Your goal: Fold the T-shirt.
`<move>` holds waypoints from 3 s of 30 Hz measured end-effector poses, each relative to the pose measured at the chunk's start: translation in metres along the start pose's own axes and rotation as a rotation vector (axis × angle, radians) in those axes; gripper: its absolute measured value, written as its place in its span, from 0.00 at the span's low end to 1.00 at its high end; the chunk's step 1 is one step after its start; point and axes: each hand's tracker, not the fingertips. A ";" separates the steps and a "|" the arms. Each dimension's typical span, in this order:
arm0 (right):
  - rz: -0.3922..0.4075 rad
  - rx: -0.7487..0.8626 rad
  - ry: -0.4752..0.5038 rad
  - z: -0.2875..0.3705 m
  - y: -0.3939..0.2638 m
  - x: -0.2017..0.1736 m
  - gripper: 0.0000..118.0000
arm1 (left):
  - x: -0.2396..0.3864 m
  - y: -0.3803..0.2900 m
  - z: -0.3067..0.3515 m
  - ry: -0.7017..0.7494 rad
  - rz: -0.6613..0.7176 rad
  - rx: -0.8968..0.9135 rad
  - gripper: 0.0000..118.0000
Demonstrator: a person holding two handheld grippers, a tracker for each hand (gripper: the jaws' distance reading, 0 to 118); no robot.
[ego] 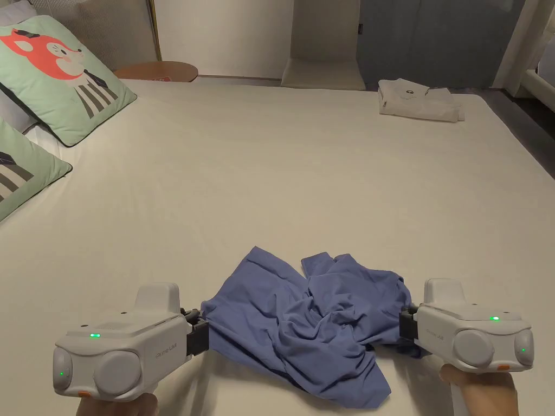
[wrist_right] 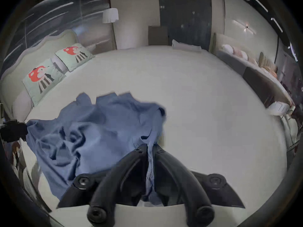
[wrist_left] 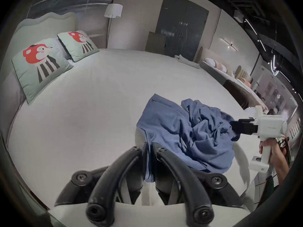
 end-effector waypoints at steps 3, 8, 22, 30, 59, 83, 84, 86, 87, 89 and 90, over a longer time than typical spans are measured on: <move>0.034 0.106 -0.016 0.024 0.029 0.009 0.05 | -0.002 0.010 0.002 -0.008 0.004 0.022 0.03; 0.102 0.254 -0.052 0.058 0.099 0.019 0.05 | -0.007 0.053 0.010 0.003 0.001 0.115 0.03; 0.145 0.589 -0.234 0.103 0.271 0.050 0.05 | -0.063 0.269 0.034 0.186 -0.011 0.434 0.02; 0.149 0.630 -0.216 0.071 0.302 0.045 0.05 | -0.081 0.331 0.018 0.226 0.046 0.520 0.03; 0.037 0.163 -0.086 0.032 -0.004 0.013 0.05 | -0.154 -0.013 -0.009 0.332 0.151 0.041 0.02; -0.066 0.037 -0.092 0.096 -0.083 0.002 0.71 | -0.108 -0.065 0.034 0.412 -0.062 -0.097 0.74; -0.061 0.088 -0.097 0.101 -0.072 -0.002 0.88 | -0.099 -0.055 0.037 0.390 -0.048 -0.049 0.88; -0.050 0.212 -0.097 0.115 -0.049 -0.012 0.97 | -0.079 -0.033 0.045 0.328 -0.029 0.071 0.92; -0.048 0.259 -0.091 0.122 -0.038 -0.016 0.97 | -0.066 -0.021 0.049 0.292 -0.031 0.115 0.92; -0.047 0.346 -0.083 0.135 -0.018 -0.023 0.97 | -0.044 -0.002 0.056 0.257 -0.038 0.208 0.92; -0.043 0.395 -0.082 0.140 -0.010 -0.026 0.97 | -0.033 0.007 0.060 0.235 -0.050 0.261 0.92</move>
